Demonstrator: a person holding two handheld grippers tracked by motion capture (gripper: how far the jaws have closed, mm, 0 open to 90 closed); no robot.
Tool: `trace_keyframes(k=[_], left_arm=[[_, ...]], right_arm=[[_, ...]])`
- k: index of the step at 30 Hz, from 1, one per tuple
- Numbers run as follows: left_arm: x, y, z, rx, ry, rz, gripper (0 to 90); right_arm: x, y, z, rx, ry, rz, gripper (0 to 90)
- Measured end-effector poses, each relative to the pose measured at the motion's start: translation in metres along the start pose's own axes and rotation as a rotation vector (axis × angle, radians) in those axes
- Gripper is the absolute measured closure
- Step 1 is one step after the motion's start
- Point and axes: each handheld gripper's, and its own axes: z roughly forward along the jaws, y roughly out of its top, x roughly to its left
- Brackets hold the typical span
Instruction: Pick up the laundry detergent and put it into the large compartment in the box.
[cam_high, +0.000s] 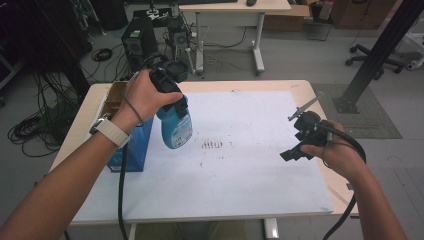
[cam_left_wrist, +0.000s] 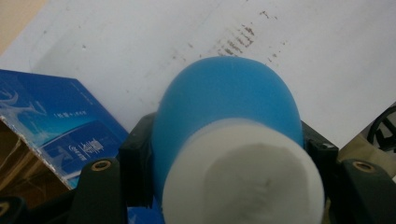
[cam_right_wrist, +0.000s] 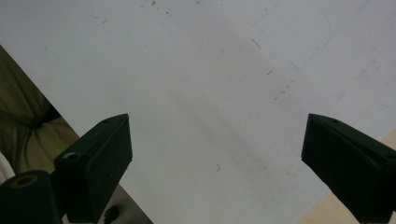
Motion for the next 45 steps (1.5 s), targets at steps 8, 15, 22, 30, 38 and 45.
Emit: trace_keyframes(k=[8,15,22,30,38,45], left_arm=[[-0.004,0.001,-0.01,0.001,0.014,0.005,37.4],[-0.004,0.0,-0.024,-0.006,0.021,-0.026,37.4],[-0.005,0.001,-0.035,-0.012,0.023,-0.04,37.4],[-0.007,0.0,-0.046,-0.007,0.034,-0.063,37.4],[-0.003,-0.001,-0.059,-0.01,0.045,-0.087,37.4],[0.002,-0.003,-0.065,-0.016,0.05,-0.108,37.4]], right_arm=[[0.0,0.001,-0.002,-0.003,-0.002,-0.001,8.8],[0.0,0.002,-0.001,-0.003,-0.001,-0.007,8.7],[0.0,0.004,-0.001,-0.005,0.001,-0.013,8.8],[0.0,0.008,0.001,-0.008,0.006,-0.021,8.8],[0.0,0.009,0.004,-0.006,0.012,-0.024,8.8],[0.0,0.01,0.003,-0.01,0.011,-0.03,8.8]])
